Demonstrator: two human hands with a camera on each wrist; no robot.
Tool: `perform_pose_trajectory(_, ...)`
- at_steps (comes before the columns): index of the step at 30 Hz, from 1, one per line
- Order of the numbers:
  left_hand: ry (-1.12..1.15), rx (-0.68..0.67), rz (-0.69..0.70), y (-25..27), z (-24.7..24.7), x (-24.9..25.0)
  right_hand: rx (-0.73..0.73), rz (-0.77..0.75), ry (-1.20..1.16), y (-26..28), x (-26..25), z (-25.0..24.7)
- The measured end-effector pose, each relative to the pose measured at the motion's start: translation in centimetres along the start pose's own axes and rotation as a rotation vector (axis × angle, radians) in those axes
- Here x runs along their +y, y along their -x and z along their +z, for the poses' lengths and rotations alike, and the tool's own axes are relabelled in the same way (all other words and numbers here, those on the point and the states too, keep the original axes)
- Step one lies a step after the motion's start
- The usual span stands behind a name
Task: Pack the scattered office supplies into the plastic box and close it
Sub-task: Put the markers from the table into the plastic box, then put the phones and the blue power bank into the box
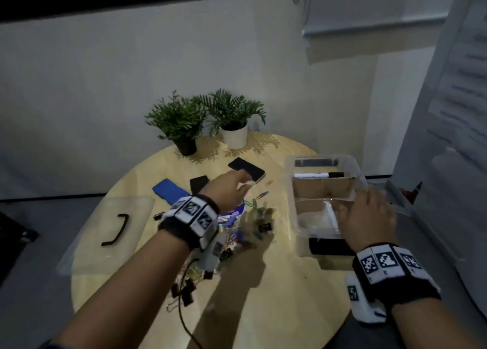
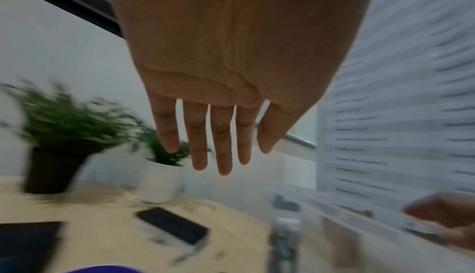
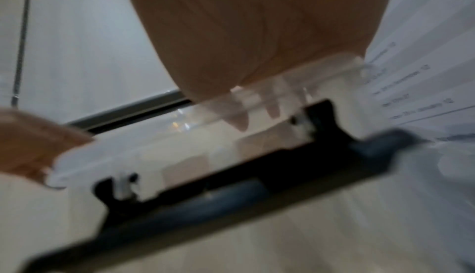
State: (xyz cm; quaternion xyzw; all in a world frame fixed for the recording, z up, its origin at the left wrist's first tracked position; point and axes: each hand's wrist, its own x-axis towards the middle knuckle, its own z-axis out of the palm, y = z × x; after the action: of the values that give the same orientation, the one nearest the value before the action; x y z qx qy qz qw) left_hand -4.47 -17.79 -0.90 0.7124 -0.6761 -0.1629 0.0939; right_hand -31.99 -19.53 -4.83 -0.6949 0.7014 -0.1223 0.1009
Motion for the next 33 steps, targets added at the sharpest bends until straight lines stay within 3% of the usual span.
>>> perform_pose_trajectory(5,-0.103,0.068,-0.302,3.4,-3.1,-11.1,0.061,-0.300,-0.041,1.2,-8.6,0.0)
perform_pose_trajectory(8,-0.174,0.031,-0.396,3.6,-3.7,-16.2,-0.052,-0.391,-0.208,0.8,-14.9,1.5)
perform_pose_trajectory(11,-0.286,-0.030,-0.446,3.0,-3.4,-19.2,-0.228,-0.373,-0.250,-1.3,-20.2,4.4)
perform_pose_trajectory(15,-0.358,-0.056,-0.471,1.5,-2.1,-21.8,-0.435,-0.264,-0.221,-4.1,-25.2,8.6)
perform_pose_trajectory(20,-0.391,-0.107,-0.377,-1.3,-0.5,-23.0,-0.420,-0.242,-0.233,-6.3,-28.5,13.4)
perform_pose_trajectory(23,-0.413,-0.173,-0.326,-3.1,-0.1,-23.0,-0.500,-0.241,-0.177,-7.2,-30.0,15.5)
perform_pose_trajectory(29,-0.425,-0.326,-0.274,-5.5,0.7,-23.9,-0.502,-0.498,0.133,-6.2,-31.4,17.5)
perform_pose_trajectory(33,-0.516,-0.299,-0.229,-5.9,1.4,-23.9,-0.494,-0.522,0.213,-5.2,-31.0,18.4)
